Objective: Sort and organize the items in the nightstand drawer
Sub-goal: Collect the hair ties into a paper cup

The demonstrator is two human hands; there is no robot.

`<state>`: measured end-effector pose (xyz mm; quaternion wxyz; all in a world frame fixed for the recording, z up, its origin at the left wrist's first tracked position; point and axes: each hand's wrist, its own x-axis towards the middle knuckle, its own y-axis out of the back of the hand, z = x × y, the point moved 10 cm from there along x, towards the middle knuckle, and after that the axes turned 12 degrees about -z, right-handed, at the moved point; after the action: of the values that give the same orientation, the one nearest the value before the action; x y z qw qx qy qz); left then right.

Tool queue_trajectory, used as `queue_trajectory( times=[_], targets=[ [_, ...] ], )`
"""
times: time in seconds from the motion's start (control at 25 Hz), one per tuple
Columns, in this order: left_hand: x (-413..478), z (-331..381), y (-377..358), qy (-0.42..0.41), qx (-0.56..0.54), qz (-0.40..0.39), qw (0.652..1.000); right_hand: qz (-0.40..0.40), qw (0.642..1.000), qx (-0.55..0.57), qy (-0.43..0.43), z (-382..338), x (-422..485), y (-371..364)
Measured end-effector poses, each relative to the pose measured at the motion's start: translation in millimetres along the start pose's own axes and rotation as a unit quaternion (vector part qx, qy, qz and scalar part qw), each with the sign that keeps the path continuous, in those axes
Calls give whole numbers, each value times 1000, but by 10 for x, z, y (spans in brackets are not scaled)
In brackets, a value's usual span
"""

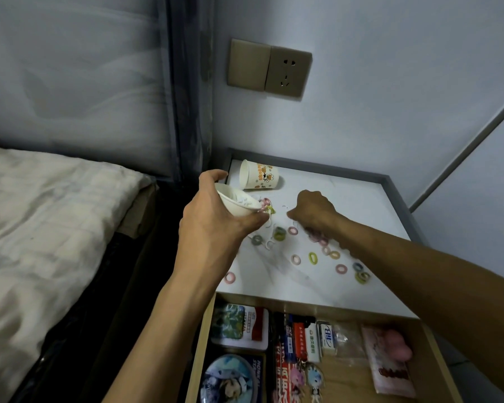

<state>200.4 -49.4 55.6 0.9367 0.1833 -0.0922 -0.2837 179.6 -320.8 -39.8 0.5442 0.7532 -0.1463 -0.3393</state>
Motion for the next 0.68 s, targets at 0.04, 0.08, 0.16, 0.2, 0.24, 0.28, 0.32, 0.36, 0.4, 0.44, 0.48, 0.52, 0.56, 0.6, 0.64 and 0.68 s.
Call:
queue_trajectory(
  times=[0.04,0.08,0.16,0.2,0.24,0.28,0.32,0.36,0.4,0.44,0.48,0.52,0.56,0.6,0.64,0.68],
  targets=[
    [-6,5,-3,0,1,0,1000,1,1000,-9,-4,-12,2,2],
    [-12,9,-3,1,1,0,1000,7,1000,-20,-9,-23,9,8],
    [-14,7,-3,3,2,1,1000,21,999,-37,-24,-40,5,27],
    [-11,1,0,5,3,1,1000,22,998,-54,-26,-57,2,27],
    [-9,-2,5,6,3,2,1000,15,996,-80,-22,-88,-10,12],
    [-5,-6,7,6,5,2,1000,1,994,-108,-12,-126,-23,-20],
    [-5,-3,8,5,6,2,1000,-15,991,-133,-1,-161,-48,-57],
    [-4,2,7,3,6,2,1000,-31,988,-153,9,-184,-63,-100],
    [-7,6,10,1,5,2,1000,-41,984,-170,19,-202,-78,-128],
    [-10,15,10,0,4,2,1000,-44,982,-182,27,-210,-87,-152],
    [-14,19,10,-1,4,1,1000,-43,981,-187,33,-208,-97,-160],
    [-14,20,10,-1,3,1,1000,-35,983,-174,38,-186,-91,-156],
    [-13,15,13,0,1,2,1000,-22,988,-149,42,-157,-89,-121],
    [-12,8,13,2,-1,2,1000,-1,992,-120,47,-118,-84,-68],
    [-10,4,11,3,-1,1,1000,22,994,-91,59,-89,-91,6],
    [-9,0,6,3,-1,-2,1000,43,994,-62,78,-69,-100,91]
  ],
)
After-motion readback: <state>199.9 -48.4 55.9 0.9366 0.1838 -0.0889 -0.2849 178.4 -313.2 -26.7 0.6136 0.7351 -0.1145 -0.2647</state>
